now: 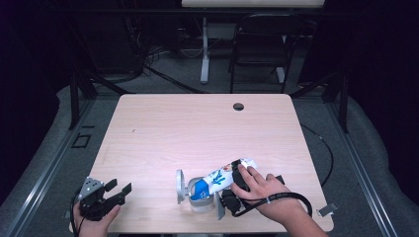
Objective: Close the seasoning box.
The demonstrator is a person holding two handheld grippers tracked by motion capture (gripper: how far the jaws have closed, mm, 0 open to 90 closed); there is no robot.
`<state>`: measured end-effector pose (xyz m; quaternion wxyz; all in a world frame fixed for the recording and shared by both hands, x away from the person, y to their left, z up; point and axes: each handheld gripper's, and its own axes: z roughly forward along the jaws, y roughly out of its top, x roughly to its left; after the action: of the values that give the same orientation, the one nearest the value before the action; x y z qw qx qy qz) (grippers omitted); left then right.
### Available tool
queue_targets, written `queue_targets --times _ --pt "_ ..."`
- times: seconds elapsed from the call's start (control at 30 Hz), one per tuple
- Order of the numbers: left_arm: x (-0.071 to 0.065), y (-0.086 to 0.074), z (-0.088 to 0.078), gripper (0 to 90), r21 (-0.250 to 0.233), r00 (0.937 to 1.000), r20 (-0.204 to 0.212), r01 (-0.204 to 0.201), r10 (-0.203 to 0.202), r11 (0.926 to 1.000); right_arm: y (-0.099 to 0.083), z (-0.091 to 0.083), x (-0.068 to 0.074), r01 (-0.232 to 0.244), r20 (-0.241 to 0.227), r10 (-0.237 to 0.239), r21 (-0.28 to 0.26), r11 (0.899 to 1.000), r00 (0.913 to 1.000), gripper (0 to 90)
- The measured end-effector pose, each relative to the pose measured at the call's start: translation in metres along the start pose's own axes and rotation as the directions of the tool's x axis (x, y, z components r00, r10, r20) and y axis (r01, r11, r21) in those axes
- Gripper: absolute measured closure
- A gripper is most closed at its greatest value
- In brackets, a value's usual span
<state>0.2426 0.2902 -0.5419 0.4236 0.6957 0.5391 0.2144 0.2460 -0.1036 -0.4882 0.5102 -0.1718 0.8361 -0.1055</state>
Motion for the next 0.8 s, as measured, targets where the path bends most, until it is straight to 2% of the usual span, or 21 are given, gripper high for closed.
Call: queue_targets --times 0.8 --pt "0.0005 -0.0001 -0.0003 39.9 0.003 1.0 -0.002 0.001 -0.001 1.0 0.0004 -0.0004 -0.0003 0.009 0.007 -0.009 -0.008 1.0 0.9999 43.8"
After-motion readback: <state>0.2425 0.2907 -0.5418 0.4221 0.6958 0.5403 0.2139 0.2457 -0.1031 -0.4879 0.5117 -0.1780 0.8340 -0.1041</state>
